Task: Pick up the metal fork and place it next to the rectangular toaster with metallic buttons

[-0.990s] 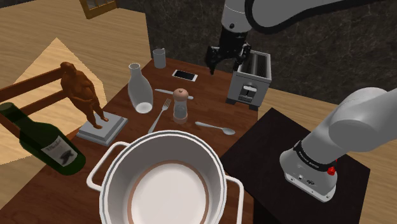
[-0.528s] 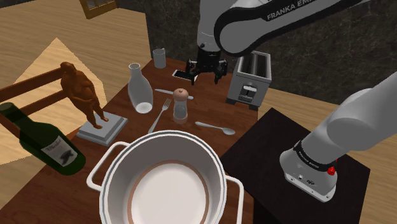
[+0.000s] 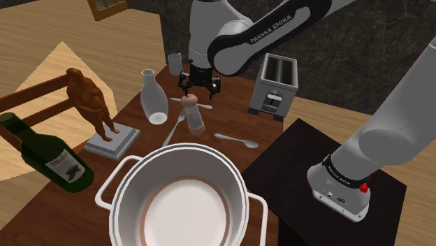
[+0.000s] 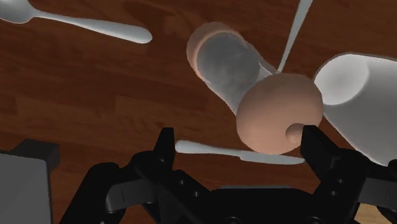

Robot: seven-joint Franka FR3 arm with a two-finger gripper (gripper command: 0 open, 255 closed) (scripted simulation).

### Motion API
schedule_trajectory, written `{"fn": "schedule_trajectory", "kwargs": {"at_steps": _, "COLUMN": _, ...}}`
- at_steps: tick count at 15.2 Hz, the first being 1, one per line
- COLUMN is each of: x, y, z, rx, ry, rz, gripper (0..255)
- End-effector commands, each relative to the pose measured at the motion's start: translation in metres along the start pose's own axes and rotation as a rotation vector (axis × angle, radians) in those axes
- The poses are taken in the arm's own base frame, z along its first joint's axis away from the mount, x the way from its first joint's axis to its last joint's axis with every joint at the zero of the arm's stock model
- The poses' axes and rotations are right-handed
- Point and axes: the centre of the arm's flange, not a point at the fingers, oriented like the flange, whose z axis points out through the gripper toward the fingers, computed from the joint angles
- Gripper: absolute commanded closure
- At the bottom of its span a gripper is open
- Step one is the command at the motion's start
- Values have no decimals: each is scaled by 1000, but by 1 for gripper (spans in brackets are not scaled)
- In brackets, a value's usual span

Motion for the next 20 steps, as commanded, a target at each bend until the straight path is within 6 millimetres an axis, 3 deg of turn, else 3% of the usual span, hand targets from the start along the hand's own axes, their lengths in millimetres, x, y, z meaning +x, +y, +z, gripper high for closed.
{"fn": "schedule_trajectory", "kwargs": {"at_steps": 1, "x": -4, "y": -4, "z": 39, "rx": -80, "ry": -31, "rz": 45, "gripper": 0}}
{"fn": "schedule_trajectory", "kwargs": {"at_steps": 12, "x": 30, "y": -88, "z": 153, "rx": -83, "ry": -36, "rz": 280, "gripper": 0}}
{"fn": "schedule_trajectory", "kwargs": {"at_steps": 20, "x": 29, "y": -86, "z": 195, "rx": -83, "ry": -36, "rz": 285, "gripper": 0}}
